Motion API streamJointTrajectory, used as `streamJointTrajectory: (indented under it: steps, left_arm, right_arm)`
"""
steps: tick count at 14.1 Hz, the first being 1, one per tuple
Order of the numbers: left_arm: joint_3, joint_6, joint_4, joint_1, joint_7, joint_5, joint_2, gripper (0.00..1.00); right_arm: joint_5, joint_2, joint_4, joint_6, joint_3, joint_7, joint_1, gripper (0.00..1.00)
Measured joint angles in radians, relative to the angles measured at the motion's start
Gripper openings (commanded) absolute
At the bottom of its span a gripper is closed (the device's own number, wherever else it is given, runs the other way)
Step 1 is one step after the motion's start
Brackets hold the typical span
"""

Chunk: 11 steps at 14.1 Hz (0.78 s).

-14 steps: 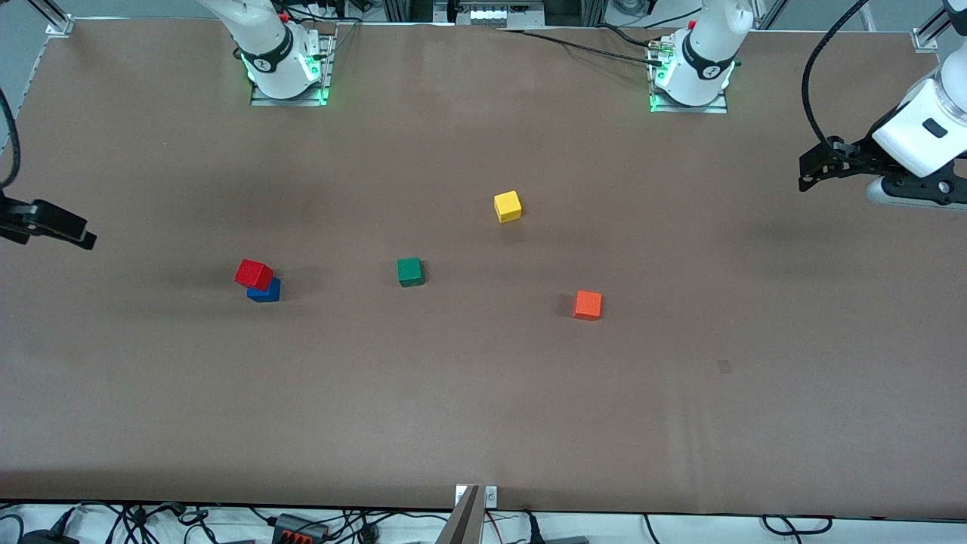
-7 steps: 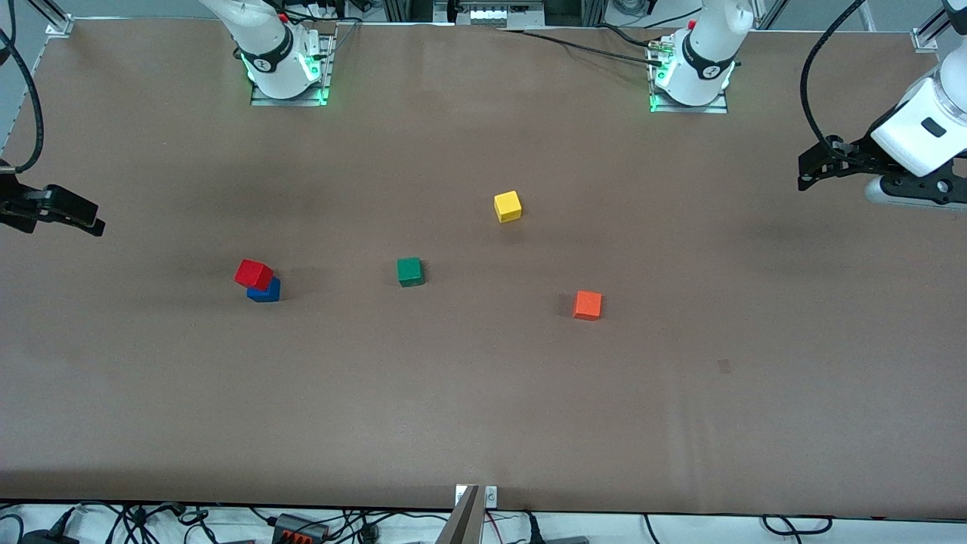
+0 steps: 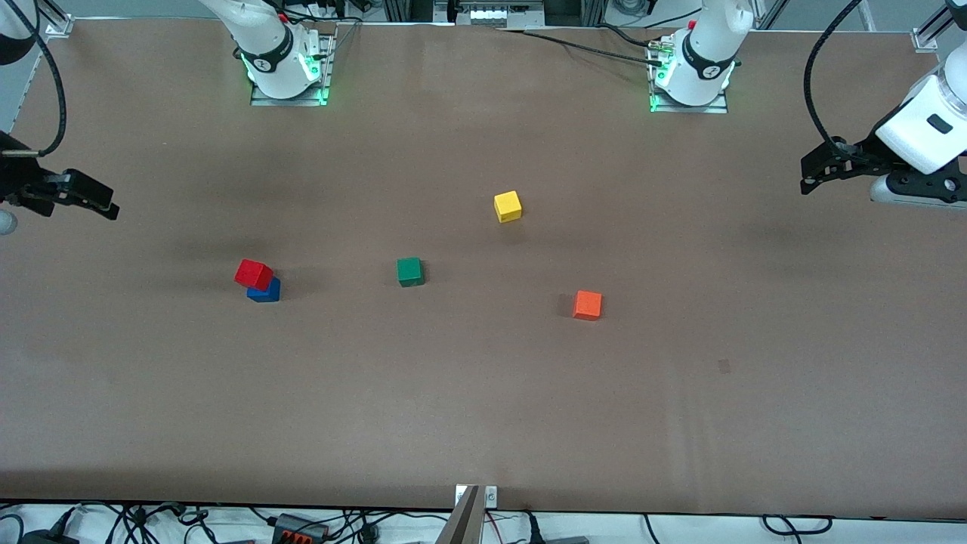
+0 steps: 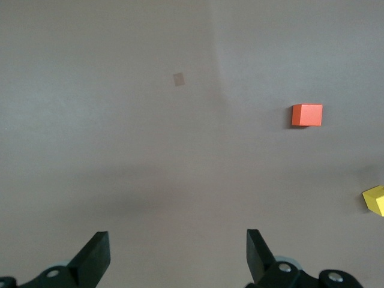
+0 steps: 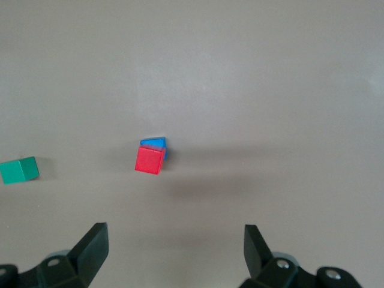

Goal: Pass red block to right arm, stack on blue

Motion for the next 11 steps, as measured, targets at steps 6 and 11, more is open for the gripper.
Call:
streamJointTrajectory:
  steps: [6,11]
  left_arm:
    - [0.000,0.000,0.000,-0.002,0.001,0.000,0.000,1.00]
    - [0.000,0.000,0.000,-0.002,0.001,0.000,0.000,1.00]
  right_arm:
    - [0.000,-0.020,-0.013,0.001,0.001,0.000,0.000,1.00]
    - [0.000,-0.020,-0.019,0.026,0.005,0.000,0.001,1.00]
